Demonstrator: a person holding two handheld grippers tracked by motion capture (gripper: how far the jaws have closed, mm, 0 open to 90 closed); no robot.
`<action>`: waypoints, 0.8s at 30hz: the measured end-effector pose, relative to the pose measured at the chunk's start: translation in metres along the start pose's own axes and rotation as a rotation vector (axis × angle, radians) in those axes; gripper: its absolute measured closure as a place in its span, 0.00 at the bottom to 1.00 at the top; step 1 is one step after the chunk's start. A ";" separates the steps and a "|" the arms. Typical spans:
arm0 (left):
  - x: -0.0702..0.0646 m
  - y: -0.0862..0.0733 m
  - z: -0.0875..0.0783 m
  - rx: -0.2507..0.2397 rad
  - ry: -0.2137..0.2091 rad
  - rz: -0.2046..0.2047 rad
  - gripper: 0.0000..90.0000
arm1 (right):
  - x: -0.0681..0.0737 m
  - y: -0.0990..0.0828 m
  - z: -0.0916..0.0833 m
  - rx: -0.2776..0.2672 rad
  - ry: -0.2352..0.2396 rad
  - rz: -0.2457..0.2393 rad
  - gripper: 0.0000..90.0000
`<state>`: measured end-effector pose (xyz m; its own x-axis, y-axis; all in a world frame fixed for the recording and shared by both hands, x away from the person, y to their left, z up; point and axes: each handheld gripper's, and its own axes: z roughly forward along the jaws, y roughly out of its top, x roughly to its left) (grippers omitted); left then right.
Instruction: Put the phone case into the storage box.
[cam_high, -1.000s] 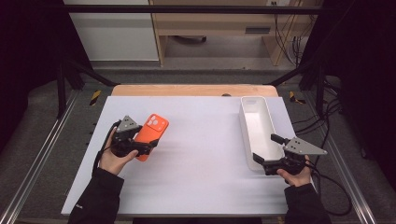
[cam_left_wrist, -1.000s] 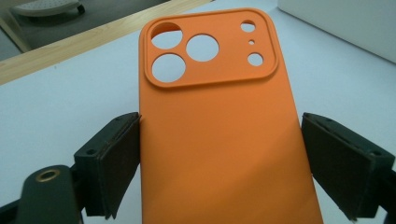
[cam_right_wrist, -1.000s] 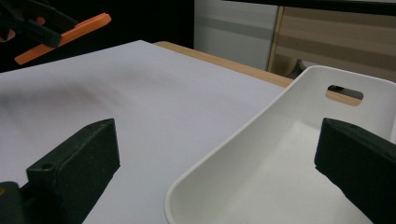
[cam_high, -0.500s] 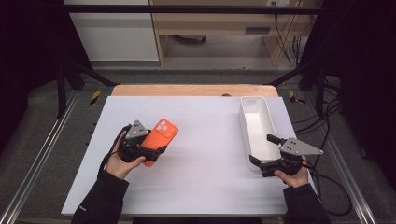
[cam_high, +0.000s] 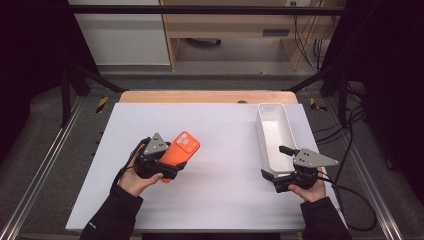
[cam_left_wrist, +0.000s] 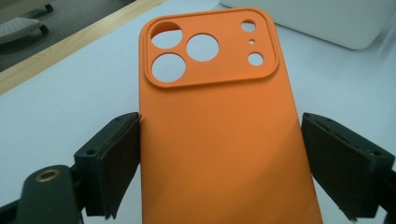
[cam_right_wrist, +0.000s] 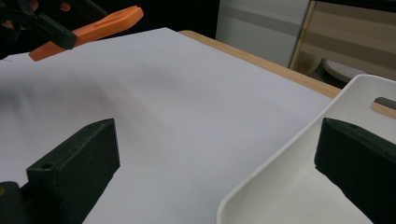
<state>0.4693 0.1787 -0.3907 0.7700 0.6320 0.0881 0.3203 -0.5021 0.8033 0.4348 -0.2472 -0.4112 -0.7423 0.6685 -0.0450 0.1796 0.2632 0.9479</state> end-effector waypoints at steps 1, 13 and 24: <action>-0.002 0.000 0.001 0.000 -0.002 0.006 0.15 | 0.001 0.000 0.001 0.001 0.003 -0.003 0.00; -0.016 0.004 0.007 0.013 -0.032 0.048 0.15 | 0.009 0.004 0.007 0.020 0.036 -0.029 0.00; -0.025 0.007 0.011 0.016 -0.058 0.077 0.15 | 0.020 0.008 0.016 0.047 0.072 -0.069 0.00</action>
<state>0.4586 0.1529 -0.3937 0.8235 0.5557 0.1148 0.2668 -0.5577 0.7860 0.4316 -0.2207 -0.4094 -0.7982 0.5963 -0.0850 0.1555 0.3403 0.9274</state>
